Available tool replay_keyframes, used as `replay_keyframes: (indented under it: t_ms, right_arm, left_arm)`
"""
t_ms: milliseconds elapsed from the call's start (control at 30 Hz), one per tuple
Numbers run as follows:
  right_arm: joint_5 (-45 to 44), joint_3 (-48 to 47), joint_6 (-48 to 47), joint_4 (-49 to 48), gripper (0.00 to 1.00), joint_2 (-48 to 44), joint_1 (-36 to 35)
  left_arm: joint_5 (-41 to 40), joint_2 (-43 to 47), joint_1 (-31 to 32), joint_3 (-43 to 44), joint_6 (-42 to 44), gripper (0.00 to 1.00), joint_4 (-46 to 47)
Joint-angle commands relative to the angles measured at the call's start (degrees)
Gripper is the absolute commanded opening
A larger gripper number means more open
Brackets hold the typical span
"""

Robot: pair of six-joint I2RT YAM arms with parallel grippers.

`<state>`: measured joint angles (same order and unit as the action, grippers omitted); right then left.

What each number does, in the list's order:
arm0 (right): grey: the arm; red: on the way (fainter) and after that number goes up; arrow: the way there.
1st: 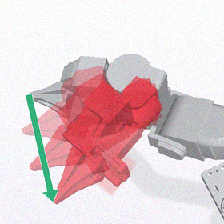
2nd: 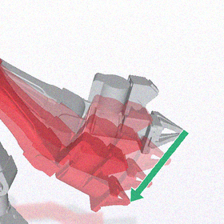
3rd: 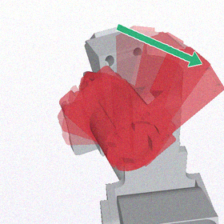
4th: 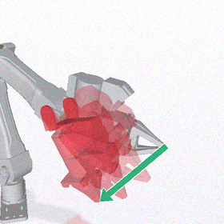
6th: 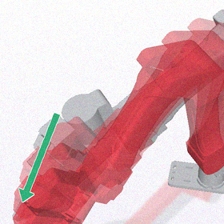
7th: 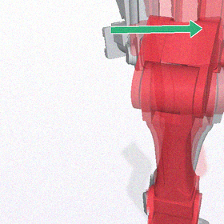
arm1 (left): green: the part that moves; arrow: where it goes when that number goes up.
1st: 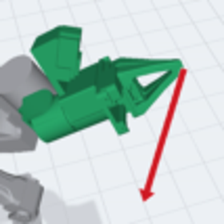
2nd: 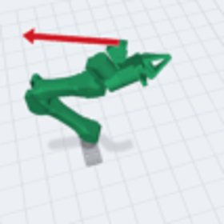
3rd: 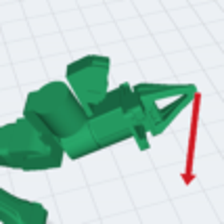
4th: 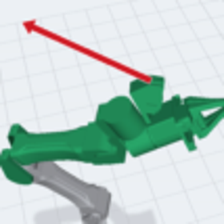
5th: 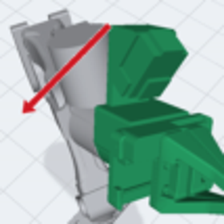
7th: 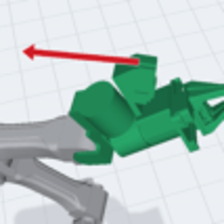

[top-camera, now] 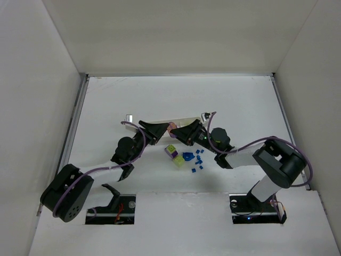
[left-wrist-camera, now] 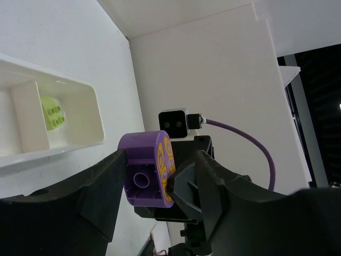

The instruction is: Sort the legos into containers by color

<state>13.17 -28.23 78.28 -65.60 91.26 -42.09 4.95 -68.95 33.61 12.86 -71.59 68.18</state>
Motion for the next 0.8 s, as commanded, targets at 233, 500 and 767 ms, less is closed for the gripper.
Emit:
replay_keyframes:
  t_ms: [233,500,767]
  right_arm:
    - [0.72,-0.69,1.08,-8.05,0.27,-1.53,-0.76]
    - [1.07,-2.62,1.44,-8.84,0.27,2.07,-0.76]
    - [1.25,-2.45,2.05,-10.77,0.33,4.45,-0.85]
  left_arm:
    - [2.43,-1.62,-1.13,0.84,0.22,0.50,3.01]
    - [2.96,-4.62,0.36,2.78,0.31,0.47,3.71]
    - [1.99,-3.48,0.45,2.43,0.49,0.27,4.06]
